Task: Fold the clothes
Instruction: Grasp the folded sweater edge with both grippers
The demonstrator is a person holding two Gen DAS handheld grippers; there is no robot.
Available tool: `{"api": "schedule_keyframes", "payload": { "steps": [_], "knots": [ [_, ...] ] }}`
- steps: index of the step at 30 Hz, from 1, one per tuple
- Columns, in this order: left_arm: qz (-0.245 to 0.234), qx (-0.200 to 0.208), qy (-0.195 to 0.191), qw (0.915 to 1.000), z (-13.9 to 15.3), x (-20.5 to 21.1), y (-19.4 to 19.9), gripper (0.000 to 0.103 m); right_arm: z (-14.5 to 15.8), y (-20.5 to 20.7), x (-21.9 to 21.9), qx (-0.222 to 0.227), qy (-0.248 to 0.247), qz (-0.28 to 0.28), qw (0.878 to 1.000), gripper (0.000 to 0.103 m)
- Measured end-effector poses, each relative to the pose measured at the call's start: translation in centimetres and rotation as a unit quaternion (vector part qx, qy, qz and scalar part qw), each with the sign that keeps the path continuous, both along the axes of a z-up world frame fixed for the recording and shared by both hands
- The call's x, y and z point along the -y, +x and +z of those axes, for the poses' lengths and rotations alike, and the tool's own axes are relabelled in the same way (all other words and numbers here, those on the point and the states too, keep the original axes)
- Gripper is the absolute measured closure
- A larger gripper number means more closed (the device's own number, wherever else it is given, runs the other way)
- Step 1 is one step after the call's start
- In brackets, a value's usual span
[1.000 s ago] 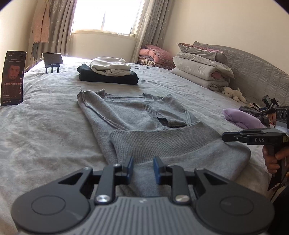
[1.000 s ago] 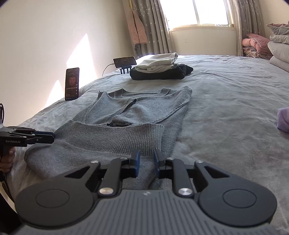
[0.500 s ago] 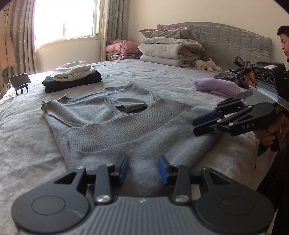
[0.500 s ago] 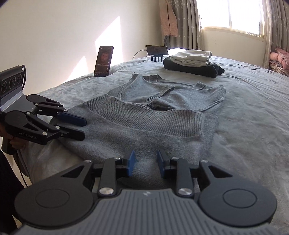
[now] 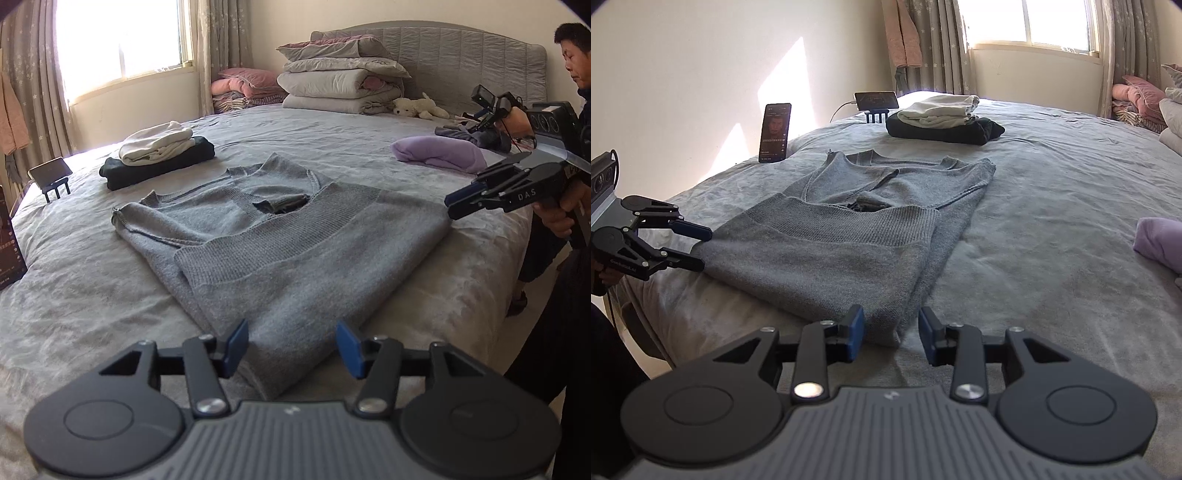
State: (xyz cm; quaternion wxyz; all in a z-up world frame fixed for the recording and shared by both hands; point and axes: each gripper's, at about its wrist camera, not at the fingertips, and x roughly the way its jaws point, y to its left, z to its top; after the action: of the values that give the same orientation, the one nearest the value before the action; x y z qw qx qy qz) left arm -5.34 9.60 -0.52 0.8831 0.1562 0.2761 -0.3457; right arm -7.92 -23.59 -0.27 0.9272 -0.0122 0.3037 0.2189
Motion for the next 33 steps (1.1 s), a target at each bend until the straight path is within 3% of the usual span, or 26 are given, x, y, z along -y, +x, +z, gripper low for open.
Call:
{"api": "schedule_keyframes", "payload": {
  "steps": [3,11,15,20,25,30,32,33],
  "knots": [
    [-0.020,0.025,0.018,0.9993,0.4,0.3,-1.3,0.045,0.6,-0.7,-0.7,0.013,-0.011,0.018,1.000,0.057],
    [-0.044,0.070,0.086,0.9929,-0.8,1.6,-2.5,0.045,-0.2,-0.7,-3.5,0.021,-0.062,0.063,0.996,0.051],
    [-0.042,0.087,0.101,0.9902,-1.5,1.7,-2.6,0.045,-1.0,-0.6,-4.7,0.027,-0.087,0.081,0.993,0.045],
    [-0.050,0.109,0.124,0.9850,-1.9,2.0,-3.0,0.045,-1.9,-0.4,-5.5,0.034,-0.131,0.096,0.986,0.045],
    [-0.052,0.126,0.148,0.9796,-2.0,2.1,-2.6,0.045,-2.1,-0.2,-5.9,0.043,-0.164,0.103,0.980,0.045],
    [-0.038,0.121,0.144,0.9815,-1.9,1.7,-1.6,0.046,-2.5,0.3,-6.4,0.061,-0.210,0.101,0.970,0.048],
    [-0.038,0.122,0.136,0.9824,-2.1,1.6,-1.6,0.058,-2.8,0.6,-6.5,0.071,-0.231,0.097,0.966,0.053],
    [-0.039,0.124,0.134,0.9825,-2.3,1.6,-1.7,0.062,-2.9,0.7,-6.4,0.071,-0.231,0.096,0.966,0.064]
  ]
}}
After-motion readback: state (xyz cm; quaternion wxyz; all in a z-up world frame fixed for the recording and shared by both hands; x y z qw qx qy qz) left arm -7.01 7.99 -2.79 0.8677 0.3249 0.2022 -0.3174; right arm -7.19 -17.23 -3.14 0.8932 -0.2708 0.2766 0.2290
